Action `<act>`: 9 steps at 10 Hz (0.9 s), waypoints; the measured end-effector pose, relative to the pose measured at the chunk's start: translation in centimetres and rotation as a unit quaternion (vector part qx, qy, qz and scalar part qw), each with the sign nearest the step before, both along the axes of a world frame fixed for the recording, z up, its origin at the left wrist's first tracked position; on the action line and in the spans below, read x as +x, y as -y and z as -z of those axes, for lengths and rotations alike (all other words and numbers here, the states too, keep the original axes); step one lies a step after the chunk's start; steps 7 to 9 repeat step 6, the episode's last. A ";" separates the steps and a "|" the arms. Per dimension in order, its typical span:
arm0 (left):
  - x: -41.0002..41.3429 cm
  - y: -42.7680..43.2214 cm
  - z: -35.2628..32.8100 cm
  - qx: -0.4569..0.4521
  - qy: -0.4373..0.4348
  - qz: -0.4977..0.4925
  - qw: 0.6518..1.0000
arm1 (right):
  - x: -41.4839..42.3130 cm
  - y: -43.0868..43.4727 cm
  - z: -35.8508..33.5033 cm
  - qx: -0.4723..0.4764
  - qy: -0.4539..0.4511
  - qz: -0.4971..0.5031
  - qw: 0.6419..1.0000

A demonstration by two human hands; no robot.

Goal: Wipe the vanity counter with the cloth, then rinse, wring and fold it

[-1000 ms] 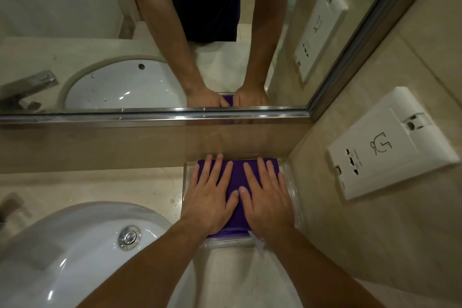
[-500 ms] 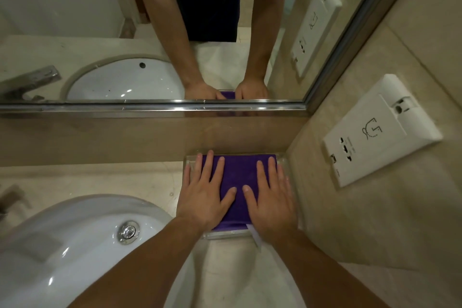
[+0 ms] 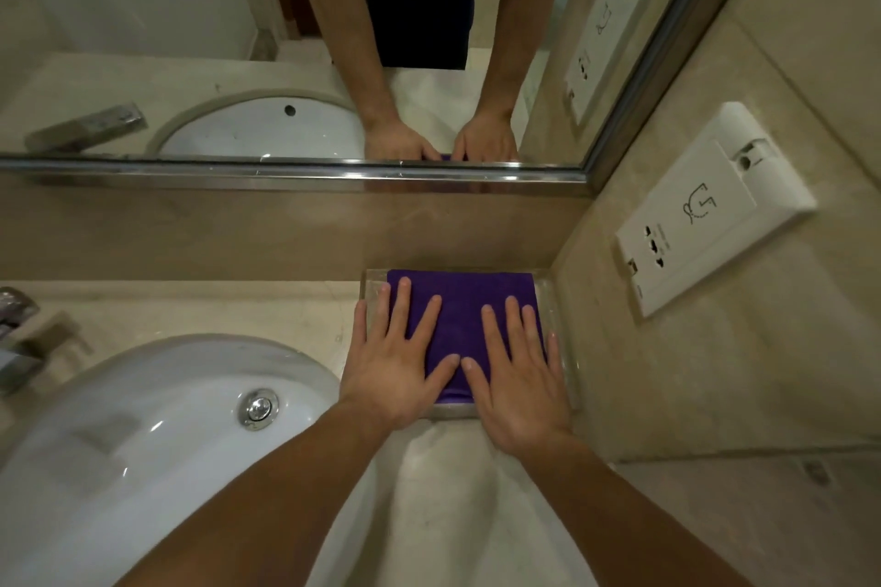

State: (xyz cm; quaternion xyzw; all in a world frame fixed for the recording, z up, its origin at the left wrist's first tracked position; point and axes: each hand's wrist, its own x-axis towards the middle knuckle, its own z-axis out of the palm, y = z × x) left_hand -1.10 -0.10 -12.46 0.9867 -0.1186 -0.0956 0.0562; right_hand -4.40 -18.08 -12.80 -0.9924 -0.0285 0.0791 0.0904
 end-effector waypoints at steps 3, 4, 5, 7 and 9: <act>-1.8 -0.5 0.2 -0.018 -0.019 -0.021 0.999 | -1.1 0.1 -0.1 0.001 -0.052 -0.009 0.999; -1.4 -0.5 -0.5 -0.008 -0.068 -0.016 0.998 | -1.0 0.1 -1.3 -0.001 -0.093 -0.012 0.996; -1.1 -0.7 -2.6 0.008 -0.089 -0.017 0.996 | -0.2 0.1 -3.5 -0.005 -0.136 -0.020 0.990; -2.1 -1.0 -5.1 -0.009 -0.081 -0.016 0.997 | 0.0 0.4 -6.0 0.000 -0.139 -0.037 0.990; -2.1 -1.0 -5.1 -0.009 -0.081 -0.016 0.997 | 0.0 0.4 -6.0 0.000 -0.139 -0.037 0.990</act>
